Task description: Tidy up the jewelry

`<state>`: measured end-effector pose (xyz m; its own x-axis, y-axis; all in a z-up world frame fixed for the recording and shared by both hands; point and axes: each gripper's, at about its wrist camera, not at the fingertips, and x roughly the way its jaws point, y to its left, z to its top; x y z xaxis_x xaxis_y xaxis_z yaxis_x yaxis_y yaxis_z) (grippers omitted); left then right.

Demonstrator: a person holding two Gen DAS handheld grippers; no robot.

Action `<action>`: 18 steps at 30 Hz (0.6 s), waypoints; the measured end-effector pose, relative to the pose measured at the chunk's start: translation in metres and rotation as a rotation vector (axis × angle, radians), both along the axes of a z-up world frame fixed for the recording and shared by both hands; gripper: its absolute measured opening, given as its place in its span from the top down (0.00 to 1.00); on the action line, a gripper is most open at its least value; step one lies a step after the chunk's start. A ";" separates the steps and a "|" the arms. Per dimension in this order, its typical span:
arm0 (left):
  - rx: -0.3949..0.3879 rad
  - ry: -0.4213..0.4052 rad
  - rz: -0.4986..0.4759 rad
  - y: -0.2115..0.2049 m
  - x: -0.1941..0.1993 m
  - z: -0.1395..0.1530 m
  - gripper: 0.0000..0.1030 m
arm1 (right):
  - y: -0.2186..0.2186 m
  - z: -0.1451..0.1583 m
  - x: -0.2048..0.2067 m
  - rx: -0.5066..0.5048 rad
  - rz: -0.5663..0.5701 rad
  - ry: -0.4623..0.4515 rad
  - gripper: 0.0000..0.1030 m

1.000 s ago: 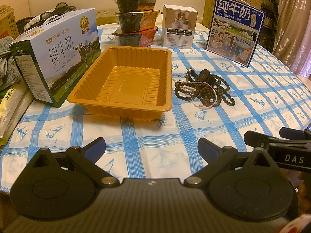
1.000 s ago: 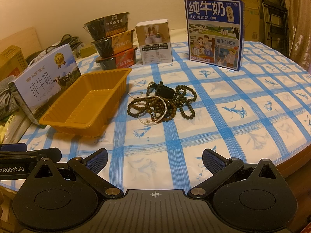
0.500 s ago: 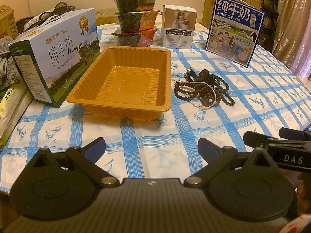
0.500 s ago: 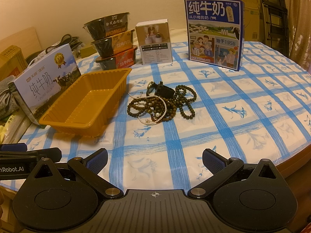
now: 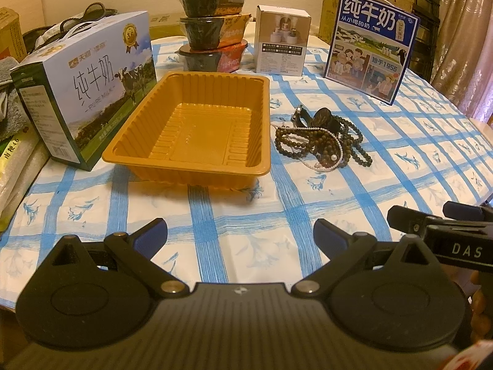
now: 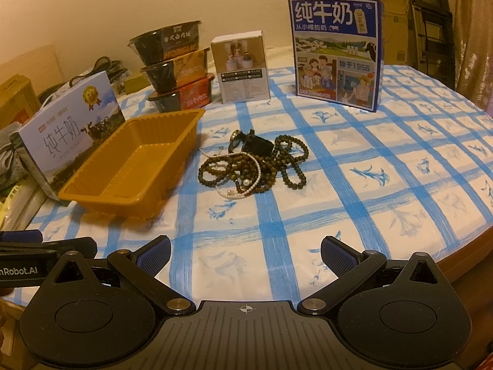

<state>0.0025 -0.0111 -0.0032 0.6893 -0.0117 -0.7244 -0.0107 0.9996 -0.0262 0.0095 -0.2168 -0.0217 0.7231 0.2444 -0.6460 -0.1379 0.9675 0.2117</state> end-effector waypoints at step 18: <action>-0.091 -0.075 0.131 0.077 0.035 -0.031 0.05 | 0.003 -0.039 0.028 0.044 -0.026 -0.011 0.00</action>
